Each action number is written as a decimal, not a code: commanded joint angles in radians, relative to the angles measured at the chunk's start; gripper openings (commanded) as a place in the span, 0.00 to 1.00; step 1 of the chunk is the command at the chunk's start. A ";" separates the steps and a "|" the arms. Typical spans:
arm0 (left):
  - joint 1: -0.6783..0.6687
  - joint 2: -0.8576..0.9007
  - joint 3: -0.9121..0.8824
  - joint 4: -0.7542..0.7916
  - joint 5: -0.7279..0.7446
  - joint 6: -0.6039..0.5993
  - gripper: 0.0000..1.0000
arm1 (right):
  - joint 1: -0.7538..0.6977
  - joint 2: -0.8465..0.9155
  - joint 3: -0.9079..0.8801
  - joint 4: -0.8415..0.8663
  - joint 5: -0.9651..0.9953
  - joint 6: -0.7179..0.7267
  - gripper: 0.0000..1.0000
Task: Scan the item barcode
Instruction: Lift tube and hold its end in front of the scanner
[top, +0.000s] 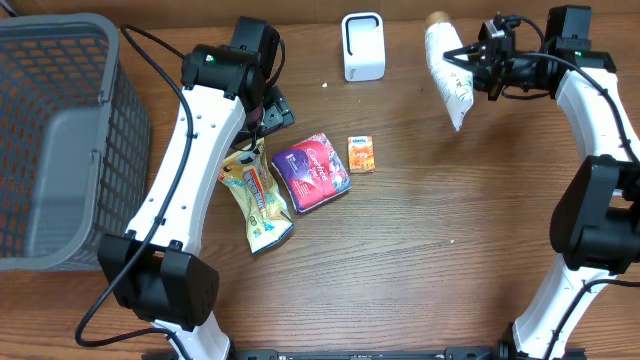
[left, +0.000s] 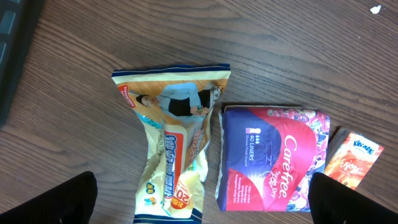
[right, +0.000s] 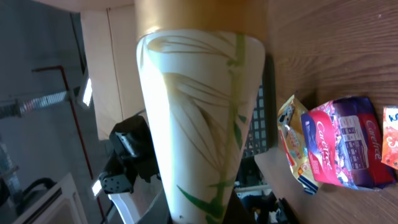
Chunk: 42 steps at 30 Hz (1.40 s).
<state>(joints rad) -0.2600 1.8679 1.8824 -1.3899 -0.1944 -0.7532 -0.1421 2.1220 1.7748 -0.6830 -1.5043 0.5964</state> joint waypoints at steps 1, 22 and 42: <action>-0.002 0.010 -0.003 0.003 0.004 -0.010 1.00 | 0.014 -0.014 0.029 0.119 -0.065 0.176 0.04; -0.002 0.010 -0.003 0.003 0.004 -0.010 1.00 | 0.217 -0.014 0.028 0.438 0.708 -0.132 0.04; -0.002 0.010 -0.003 0.003 0.004 -0.010 1.00 | 0.535 0.130 0.026 0.660 1.717 -0.482 0.04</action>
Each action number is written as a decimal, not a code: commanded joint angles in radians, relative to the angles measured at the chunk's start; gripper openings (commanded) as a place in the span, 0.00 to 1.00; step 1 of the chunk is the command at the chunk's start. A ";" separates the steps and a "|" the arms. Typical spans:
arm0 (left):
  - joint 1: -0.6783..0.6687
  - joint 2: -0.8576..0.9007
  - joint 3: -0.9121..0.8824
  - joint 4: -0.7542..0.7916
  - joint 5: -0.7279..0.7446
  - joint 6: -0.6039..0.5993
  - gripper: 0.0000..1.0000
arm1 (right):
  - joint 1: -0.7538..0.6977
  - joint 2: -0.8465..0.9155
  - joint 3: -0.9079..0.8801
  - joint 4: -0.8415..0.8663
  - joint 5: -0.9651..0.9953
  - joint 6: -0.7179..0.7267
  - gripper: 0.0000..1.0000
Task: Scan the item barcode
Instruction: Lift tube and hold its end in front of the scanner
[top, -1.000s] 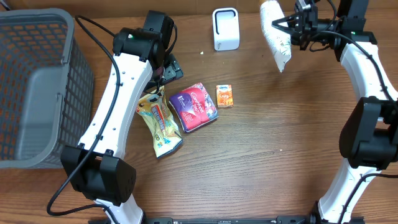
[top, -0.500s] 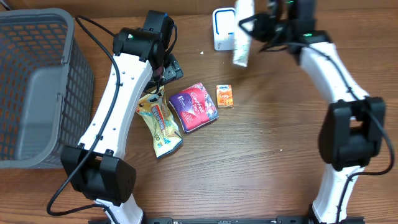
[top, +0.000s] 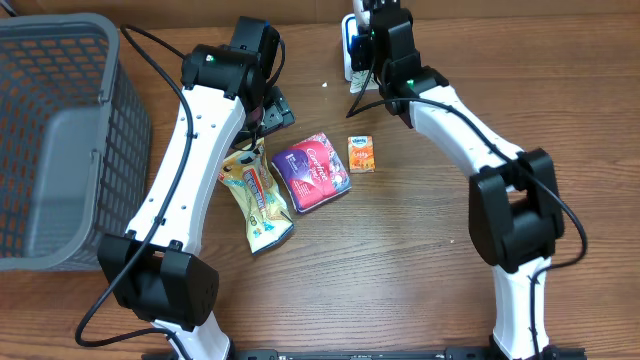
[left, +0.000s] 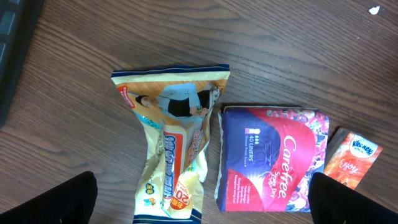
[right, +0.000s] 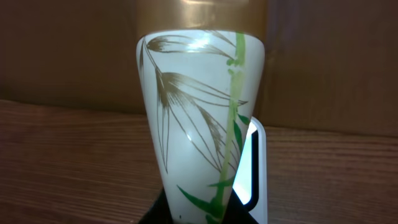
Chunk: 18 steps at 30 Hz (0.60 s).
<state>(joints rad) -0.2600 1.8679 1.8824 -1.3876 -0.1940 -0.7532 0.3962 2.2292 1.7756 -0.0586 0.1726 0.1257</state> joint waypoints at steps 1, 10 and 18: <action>-0.002 0.010 -0.003 0.001 0.004 -0.010 0.99 | -0.003 0.023 0.026 0.034 0.036 -0.011 0.04; -0.002 0.010 -0.003 0.001 0.004 -0.010 1.00 | -0.003 0.027 0.025 0.028 0.002 -0.010 0.04; -0.002 0.010 -0.003 0.001 0.004 -0.010 1.00 | -0.003 0.029 0.024 0.004 -0.002 -0.010 0.04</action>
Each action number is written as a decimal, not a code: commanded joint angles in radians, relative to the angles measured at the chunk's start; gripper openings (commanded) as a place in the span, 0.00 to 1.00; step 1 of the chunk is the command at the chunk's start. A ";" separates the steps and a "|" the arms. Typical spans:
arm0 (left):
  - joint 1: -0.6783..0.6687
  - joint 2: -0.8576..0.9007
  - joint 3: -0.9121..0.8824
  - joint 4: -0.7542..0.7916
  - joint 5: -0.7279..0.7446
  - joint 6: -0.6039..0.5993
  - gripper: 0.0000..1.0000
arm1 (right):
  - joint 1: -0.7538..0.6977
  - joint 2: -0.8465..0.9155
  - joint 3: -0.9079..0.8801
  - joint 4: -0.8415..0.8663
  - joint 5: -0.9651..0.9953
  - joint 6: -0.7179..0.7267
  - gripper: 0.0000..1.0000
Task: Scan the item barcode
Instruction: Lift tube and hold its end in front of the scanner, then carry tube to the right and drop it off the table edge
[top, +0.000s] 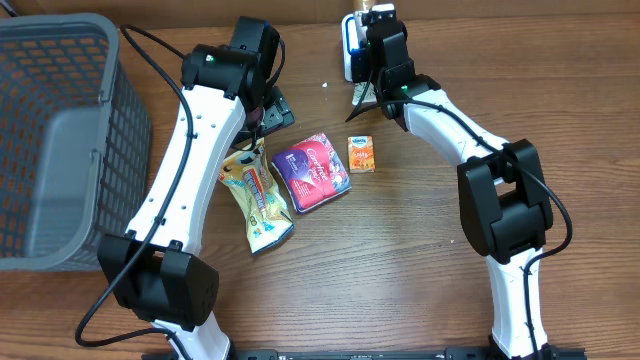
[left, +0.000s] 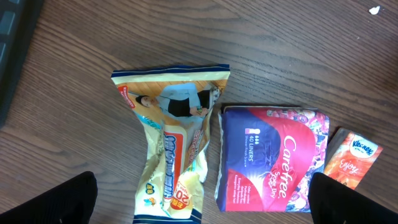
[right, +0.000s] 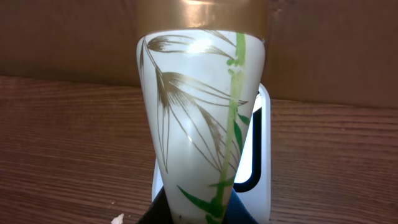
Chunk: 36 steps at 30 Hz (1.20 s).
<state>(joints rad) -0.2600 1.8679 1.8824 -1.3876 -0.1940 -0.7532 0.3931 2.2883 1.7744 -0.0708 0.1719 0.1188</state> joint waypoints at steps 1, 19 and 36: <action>-0.002 0.010 -0.003 0.001 0.004 -0.010 1.00 | 0.000 -0.031 0.026 0.013 0.000 -0.004 0.04; -0.002 0.010 -0.003 0.001 0.004 -0.010 1.00 | -0.452 -0.248 0.026 -0.372 0.153 0.254 0.04; -0.002 0.010 -0.003 0.001 0.004 -0.010 1.00 | -1.020 -0.137 0.012 -0.623 0.129 0.256 0.04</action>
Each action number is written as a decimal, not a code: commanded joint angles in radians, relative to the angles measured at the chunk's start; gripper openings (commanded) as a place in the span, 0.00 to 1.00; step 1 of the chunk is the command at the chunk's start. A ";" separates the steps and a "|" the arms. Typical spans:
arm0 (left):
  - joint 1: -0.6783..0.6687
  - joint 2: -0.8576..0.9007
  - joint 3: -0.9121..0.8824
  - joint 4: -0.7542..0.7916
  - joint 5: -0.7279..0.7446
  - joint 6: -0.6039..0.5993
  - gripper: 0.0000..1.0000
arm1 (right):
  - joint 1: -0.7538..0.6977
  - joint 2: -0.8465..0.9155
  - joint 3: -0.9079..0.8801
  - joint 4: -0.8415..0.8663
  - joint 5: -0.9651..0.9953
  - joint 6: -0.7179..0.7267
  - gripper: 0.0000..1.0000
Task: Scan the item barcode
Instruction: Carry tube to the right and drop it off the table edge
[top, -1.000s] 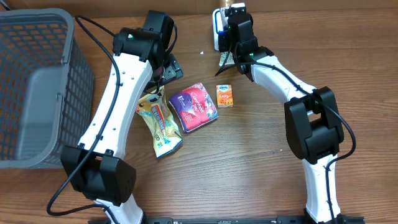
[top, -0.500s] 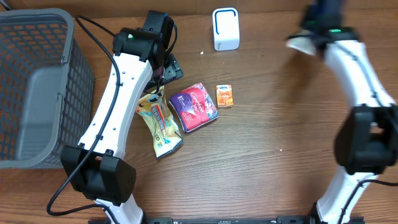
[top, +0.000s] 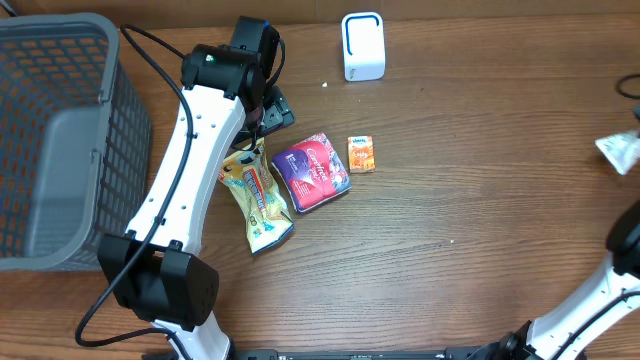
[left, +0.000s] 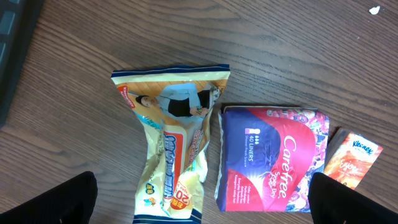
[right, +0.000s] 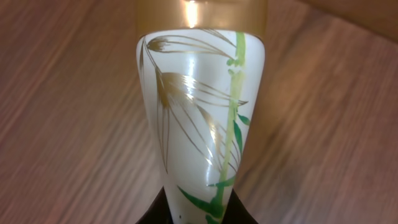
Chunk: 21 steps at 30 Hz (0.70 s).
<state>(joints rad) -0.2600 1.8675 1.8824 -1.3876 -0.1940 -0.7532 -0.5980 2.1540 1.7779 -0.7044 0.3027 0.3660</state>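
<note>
My right gripper (right: 193, 210) is shut on the crimped end of a white tube (right: 199, 118) printed with green bamboo, its gold cap pointing away. Overhead, only the tube's white end (top: 619, 150) shows, at the far right edge of the table. The white barcode scanner (top: 362, 46) stands at the back centre, well left of the tube. My left gripper (left: 205, 199) hangs open above a yellow snack packet (left: 174, 149) and a Carefree pack (left: 273, 158), touching neither.
A grey mesh basket (top: 60, 140) fills the left side. The snack packet (top: 258, 200), the purple Carefree pack (top: 311, 172) and a small orange tissue pack (top: 362, 154) lie together left of centre, under the left arm.
The right gripper with the tube was close in front of the scanner; now it is at the far right edge of the table, away from the scanner. The left arm has not moved.
The right gripper first held the tube in the air to the right of the scanner. At the two later moments the tube stood right at the scanner's face. Now it is far to the right. The left gripper stayed open above the packets throughout.
</note>
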 joint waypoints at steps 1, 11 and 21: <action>-0.002 0.010 -0.003 0.001 0.004 -0.010 1.00 | -0.047 0.002 0.008 0.009 -0.017 0.009 0.05; -0.002 0.010 -0.003 0.001 0.004 -0.010 1.00 | -0.082 0.018 0.008 0.006 -0.040 0.008 0.22; -0.002 0.010 -0.003 0.001 0.004 -0.010 1.00 | -0.079 0.018 0.008 -0.015 -0.424 -0.066 0.75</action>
<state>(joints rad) -0.2600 1.8675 1.8824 -1.3876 -0.1940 -0.7532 -0.6800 2.1838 1.7782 -0.7250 0.1249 0.3576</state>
